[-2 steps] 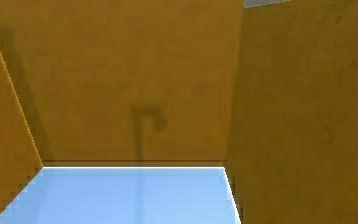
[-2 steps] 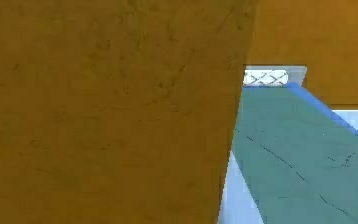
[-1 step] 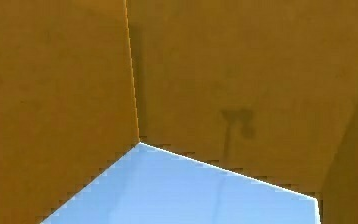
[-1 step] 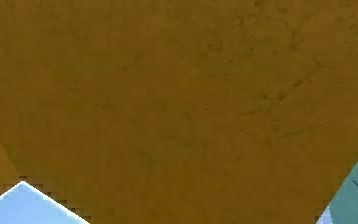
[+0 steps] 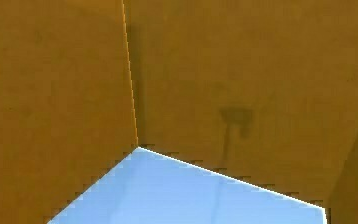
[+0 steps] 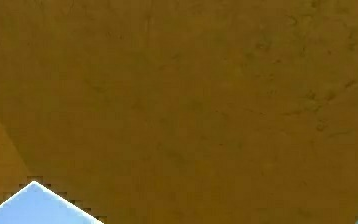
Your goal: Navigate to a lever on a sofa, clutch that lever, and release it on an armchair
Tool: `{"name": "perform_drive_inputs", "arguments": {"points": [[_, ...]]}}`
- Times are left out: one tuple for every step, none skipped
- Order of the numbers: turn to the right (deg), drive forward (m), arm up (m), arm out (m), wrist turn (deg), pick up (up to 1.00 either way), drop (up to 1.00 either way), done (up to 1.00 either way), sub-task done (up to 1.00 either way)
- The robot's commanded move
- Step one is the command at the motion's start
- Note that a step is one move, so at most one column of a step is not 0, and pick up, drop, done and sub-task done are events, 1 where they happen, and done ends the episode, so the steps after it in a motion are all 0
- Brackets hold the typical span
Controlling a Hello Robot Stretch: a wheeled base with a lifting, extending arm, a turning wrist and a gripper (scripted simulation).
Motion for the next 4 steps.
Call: {"name": "perform_drive_inputs", "arguments": {"points": [[-45.0,0.0,0.0,0.0,0.0,0.0,0.0,0.0,0.0],[-45.0,0.0,0.0,0.0,0.0,0.0,0.0,0.0,0.0],[-12.0,0.0,0.0,0.0,0.0,0.0,0.0,0.0,0.0],[0.0,0.1,0.0,0.0,0.0,0.0,0.0,0.0,0.0]]}}
